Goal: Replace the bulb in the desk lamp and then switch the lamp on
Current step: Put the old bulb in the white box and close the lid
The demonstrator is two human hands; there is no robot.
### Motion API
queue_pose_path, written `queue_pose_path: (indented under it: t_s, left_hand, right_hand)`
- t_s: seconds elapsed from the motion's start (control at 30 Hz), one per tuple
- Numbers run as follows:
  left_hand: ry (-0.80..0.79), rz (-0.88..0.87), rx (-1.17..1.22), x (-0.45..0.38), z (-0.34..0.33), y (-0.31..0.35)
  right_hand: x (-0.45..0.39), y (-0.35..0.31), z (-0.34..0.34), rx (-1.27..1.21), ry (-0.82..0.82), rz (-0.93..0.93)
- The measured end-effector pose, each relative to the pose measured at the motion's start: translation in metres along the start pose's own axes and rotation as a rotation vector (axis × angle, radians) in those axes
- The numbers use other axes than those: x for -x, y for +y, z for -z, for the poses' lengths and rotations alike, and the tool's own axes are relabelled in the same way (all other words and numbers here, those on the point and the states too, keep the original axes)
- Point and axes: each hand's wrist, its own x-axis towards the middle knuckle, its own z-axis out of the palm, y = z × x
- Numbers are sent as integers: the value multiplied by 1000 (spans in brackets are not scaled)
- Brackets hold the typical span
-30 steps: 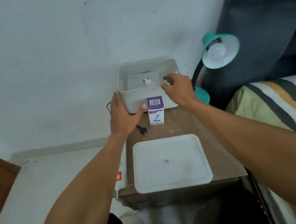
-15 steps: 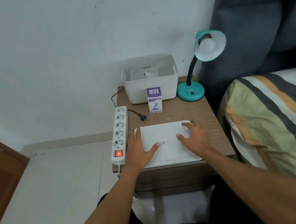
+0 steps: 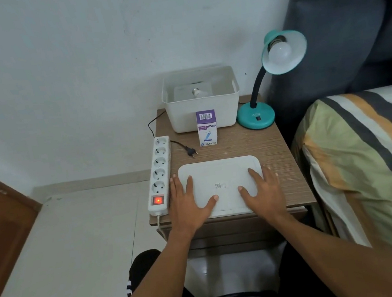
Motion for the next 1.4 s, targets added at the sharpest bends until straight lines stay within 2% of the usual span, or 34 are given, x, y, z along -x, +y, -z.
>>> queue_pose_path:
  t_s: [0.23,0.43,0.63,0.83,1.13,1.4]
  left_hand:
    - [72,60,118,-3,-5,7]
    - [178,118,265,-29,1,17]
    - [326,-49,235,-71,42,35]
    - [420,-185,195,-150,95,58]
    - [382,-227,109,-271,122,75]
    - [268,-178,96,-322,120,76]
  right_hand:
    - [-4,-5,4,-117,16,-75]
    - [-37,-30,29,-191,42,-41]
    - [-79,-50,64,-268,201,103]
    - [-150,-91,94,-331,301,87]
    - [-260,-126,101,-344,192,24]
    - [-309,-130,88,-307,83,-8]
